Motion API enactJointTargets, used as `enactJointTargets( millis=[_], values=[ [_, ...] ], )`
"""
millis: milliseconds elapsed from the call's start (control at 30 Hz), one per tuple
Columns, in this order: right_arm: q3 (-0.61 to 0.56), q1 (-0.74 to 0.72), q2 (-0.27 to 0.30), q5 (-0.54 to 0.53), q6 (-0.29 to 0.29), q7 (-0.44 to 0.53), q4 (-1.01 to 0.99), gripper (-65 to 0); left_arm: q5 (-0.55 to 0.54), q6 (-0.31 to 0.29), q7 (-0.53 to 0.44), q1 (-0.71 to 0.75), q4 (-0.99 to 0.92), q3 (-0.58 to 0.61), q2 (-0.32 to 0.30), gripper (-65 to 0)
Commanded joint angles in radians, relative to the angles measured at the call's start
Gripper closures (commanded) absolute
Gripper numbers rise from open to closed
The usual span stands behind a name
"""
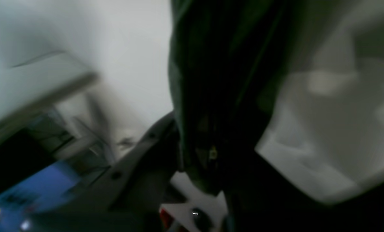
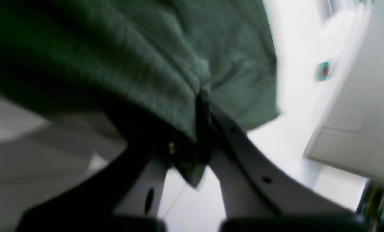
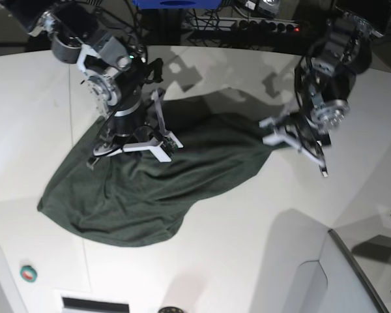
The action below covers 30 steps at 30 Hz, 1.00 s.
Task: Layout the t-shirt on the table in an organized manner, then fold the t-shirt properly
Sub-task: 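Raise the shirt high with both grippers and lay it flat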
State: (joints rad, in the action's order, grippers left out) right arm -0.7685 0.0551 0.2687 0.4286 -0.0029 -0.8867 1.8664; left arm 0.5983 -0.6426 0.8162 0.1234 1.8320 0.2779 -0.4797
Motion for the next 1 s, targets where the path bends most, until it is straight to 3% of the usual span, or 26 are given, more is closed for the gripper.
enactJointTargets(
  millis=[0, 100, 233, 300, 400, 500, 733, 967],
  values=[
    [0.005, -0.030, 0.010, 0.016, 0.030, 0.018, 0.046, -0.2, 0.024, 0.007, 0.007, -0.040, 0.038, -0.026, -0.009, 0.0],
    [0.007, -0.102, 0.039, 0.017, 0.111, 0.018, 0.058, -0.2, 0.025, 0.007, 0.007, -0.166, 0.051, -0.033, 0.012, 0.0],
    [0.007, -0.215, 0.056, 0.016, 0.177, 0.013, 0.057, -0.2, 0.025, 0.005, 0.007, -0.302, 0.010, -0.019, 0.046, 0.0],
    [0.007, -0.280, 0.054, 0.009, 0.248, 0.014, 0.025, -0.2, 0.025, 0.005, 0.007, -0.353, -0.042, 0.022, 0.048, 0.0],
    [0.007, -0.354, 0.016, 0.011, 0.337, 0.037, -0.109, -0.2, 0.025, 0.005, 0.007, -0.400, -0.168, 0.110, 0.051, 0.0],
    [0.007, -0.426, -0.022, 0.016, 0.399, 0.136, -0.278, -0.2, 0.025, 0.005, 0.001, -0.448, -0.303, 0.194, 0.054, 0.0],
    [0.007, -0.745, -0.098, 0.016, 0.407, 0.297, -0.641, -0.2, 0.025, 0.010, -0.001, -0.781, -0.561, 0.248, 0.120, 0.0],
    [0.007, -1.073, -0.115, 0.028, 0.406, 0.327, -0.657, -0.2, 0.025, 0.011, 0.001, -1.181, -0.720, 0.255, 0.206, 0.0]
  ],
)
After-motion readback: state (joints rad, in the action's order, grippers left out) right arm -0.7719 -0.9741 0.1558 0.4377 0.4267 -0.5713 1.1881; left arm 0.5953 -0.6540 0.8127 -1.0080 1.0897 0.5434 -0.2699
